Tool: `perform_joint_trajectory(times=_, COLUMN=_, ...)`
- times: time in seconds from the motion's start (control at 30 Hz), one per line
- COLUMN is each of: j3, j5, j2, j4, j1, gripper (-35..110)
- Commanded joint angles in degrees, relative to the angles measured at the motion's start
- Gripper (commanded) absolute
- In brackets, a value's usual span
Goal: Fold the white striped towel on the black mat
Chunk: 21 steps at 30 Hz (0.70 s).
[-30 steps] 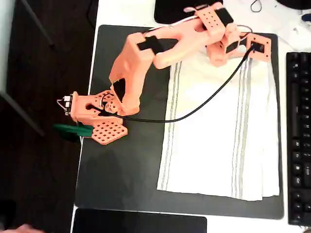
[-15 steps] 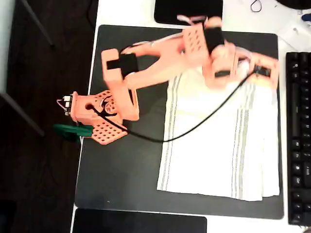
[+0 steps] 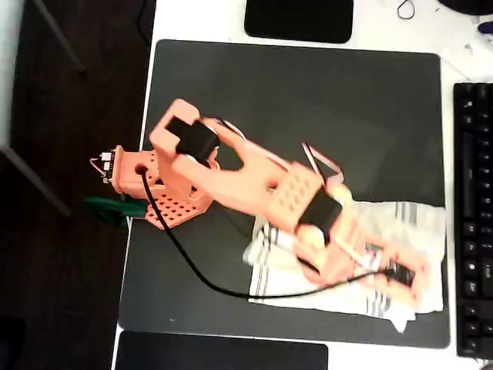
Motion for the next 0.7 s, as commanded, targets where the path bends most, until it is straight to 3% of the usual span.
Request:
perform_joint_trajectory(times=0.0, j3=-1.3, j5=-1.1, j2=-2.2, j4=-2.5, j1=1.4, gripper=0)
perform_joint_trajectory(times=0.13, j3=-1.0, j5=-1.4, j2=-4.7, j4=-4.3, j1=2.1, gripper=0)
perform_joint_trajectory(times=0.33, j3=3.7, j5=2.4, j2=-3.8, j4=-11.9, j1=2.9, gripper=21)
perform_joint_trajectory(times=0.67, j3=1.7, j5=4.2, j2=6.5, j4=-1.3, j1=0.5, gripper=23)
